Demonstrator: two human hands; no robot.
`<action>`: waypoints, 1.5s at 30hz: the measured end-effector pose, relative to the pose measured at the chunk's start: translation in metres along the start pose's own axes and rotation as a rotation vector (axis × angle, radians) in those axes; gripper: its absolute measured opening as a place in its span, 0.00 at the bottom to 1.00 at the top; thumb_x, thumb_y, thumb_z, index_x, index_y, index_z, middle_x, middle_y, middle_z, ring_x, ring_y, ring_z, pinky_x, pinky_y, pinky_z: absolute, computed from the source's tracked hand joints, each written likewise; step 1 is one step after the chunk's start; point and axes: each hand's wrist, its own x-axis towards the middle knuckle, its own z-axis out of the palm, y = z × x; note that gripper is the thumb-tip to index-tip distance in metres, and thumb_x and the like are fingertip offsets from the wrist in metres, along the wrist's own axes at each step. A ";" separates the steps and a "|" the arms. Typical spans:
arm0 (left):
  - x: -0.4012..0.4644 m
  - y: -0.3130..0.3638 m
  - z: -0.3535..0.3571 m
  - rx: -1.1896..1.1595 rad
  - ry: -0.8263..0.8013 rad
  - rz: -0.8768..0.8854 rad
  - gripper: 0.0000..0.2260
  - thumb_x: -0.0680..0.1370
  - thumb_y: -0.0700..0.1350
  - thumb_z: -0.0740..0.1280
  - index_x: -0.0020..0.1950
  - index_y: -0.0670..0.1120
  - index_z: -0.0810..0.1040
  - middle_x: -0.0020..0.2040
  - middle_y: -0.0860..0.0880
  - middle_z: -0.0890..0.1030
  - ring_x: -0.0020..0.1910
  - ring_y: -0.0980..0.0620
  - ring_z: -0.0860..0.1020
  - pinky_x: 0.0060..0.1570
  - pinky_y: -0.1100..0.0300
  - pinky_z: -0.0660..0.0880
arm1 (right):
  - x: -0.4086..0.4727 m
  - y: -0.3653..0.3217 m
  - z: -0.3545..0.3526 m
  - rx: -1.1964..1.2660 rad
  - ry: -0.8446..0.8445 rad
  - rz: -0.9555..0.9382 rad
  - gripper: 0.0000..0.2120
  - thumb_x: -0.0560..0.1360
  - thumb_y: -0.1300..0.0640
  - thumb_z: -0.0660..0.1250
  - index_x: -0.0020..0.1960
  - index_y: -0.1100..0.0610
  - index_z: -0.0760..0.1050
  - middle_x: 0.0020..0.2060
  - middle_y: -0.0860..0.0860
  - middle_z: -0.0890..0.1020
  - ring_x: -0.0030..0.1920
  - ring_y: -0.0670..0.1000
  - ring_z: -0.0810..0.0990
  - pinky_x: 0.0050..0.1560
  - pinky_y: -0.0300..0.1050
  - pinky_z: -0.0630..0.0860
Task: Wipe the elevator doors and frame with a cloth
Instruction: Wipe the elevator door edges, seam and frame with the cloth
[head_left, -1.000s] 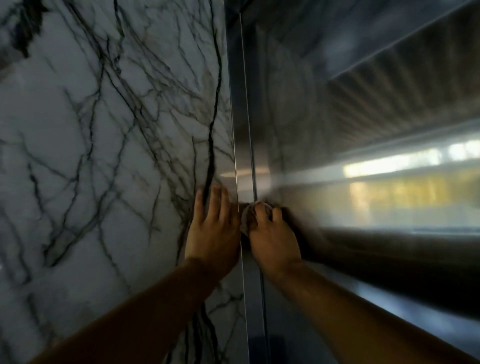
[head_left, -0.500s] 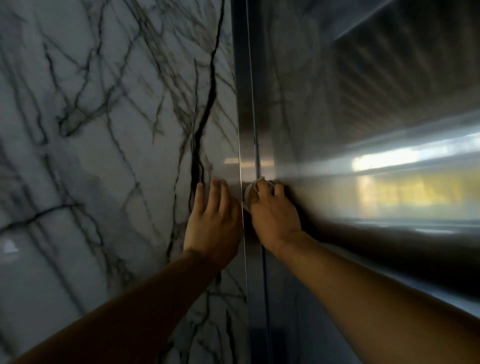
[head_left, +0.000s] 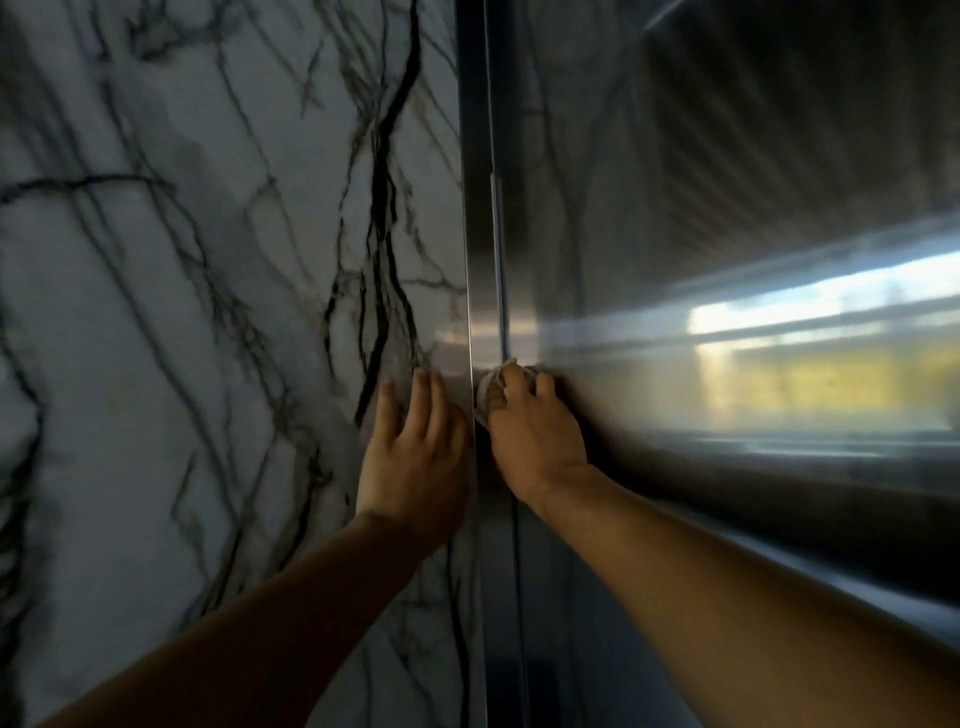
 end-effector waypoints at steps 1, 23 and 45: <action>-0.012 0.005 0.005 -0.001 0.004 0.003 0.32 0.80 0.55 0.50 0.78 0.38 0.49 0.78 0.32 0.48 0.78 0.33 0.43 0.72 0.31 0.39 | -0.010 -0.001 0.007 -0.005 0.002 -0.003 0.25 0.77 0.63 0.58 0.73 0.63 0.60 0.72 0.60 0.61 0.64 0.64 0.64 0.60 0.53 0.74; -0.206 0.094 0.072 0.032 -0.046 0.077 0.34 0.79 0.54 0.51 0.77 0.36 0.41 0.78 0.32 0.43 0.78 0.33 0.42 0.70 0.29 0.42 | -0.207 -0.037 0.111 0.025 -0.041 0.014 0.25 0.78 0.61 0.57 0.74 0.63 0.57 0.71 0.60 0.61 0.64 0.63 0.65 0.59 0.50 0.74; -0.338 0.186 0.148 -0.060 -0.078 0.154 0.32 0.79 0.51 0.51 0.78 0.35 0.48 0.79 0.34 0.51 0.78 0.35 0.45 0.73 0.32 0.41 | -0.372 -0.068 0.196 -0.003 -0.144 0.052 0.25 0.78 0.60 0.61 0.72 0.66 0.62 0.68 0.59 0.67 0.60 0.62 0.70 0.53 0.48 0.78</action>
